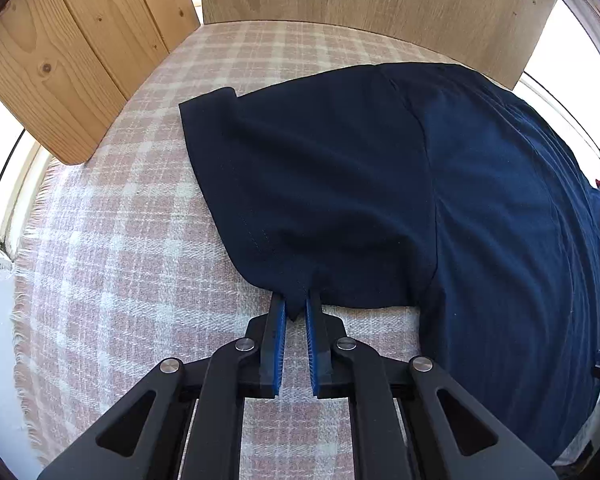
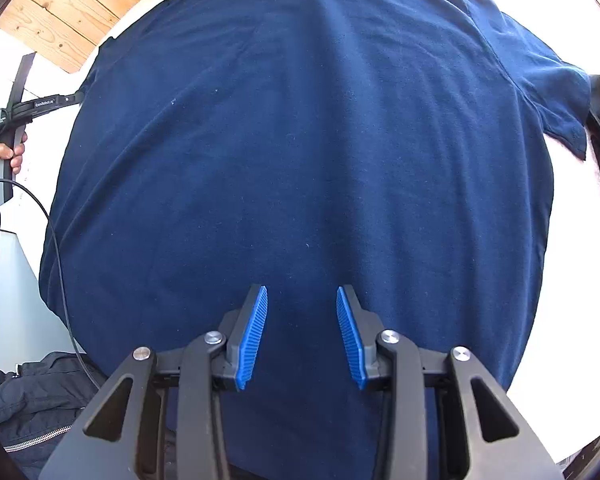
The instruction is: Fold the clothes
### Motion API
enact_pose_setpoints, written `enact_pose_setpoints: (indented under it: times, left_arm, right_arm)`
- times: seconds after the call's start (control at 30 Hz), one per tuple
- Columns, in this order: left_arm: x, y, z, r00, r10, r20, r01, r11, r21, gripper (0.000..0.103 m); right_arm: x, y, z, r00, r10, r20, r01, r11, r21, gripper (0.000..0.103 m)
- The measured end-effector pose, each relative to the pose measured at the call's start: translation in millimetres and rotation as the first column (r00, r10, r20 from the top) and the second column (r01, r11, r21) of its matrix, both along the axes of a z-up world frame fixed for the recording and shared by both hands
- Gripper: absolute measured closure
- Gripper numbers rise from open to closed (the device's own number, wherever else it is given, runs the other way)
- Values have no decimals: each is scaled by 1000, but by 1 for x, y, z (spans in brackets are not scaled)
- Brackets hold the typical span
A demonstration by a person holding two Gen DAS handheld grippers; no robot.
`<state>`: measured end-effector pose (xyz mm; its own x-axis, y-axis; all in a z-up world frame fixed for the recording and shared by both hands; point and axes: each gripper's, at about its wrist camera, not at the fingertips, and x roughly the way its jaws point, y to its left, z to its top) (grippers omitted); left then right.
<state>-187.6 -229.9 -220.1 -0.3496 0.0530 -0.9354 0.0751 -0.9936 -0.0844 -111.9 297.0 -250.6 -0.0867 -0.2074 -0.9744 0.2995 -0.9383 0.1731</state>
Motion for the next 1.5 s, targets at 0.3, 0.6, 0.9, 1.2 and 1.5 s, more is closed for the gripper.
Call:
enact_pose_setpoints:
  times: [0.3, 0.6, 0.9, 1.2, 1.5]
  left_arm:
    - [15, -34, 1, 998, 60, -31, -58, 996, 66, 95]
    - [45, -27, 10, 1000, -13, -27, 13, 1000, 25, 60]
    - [174, 14, 38, 991, -131, -28, 134, 976, 170, 60]
    - [296, 57, 21, 995, -97, 29, 88, 968, 233, 60]
    - [349, 114, -1, 991, -130, 17, 126, 979, 158, 62]
  right_arm:
    - [9, -1, -6, 999, -35, 17, 35, 999, 17, 67]
    - [31, 5, 3, 999, -52, -1, 52, 998, 25, 67]
    - [87, 40, 11, 989, -144, -29, 145, 989, 5, 67]
    - [153, 84, 17, 966, -252, -61, 251, 968, -25, 67]
    - [224, 157, 7, 955, -285, -81, 281, 958, -49, 67]
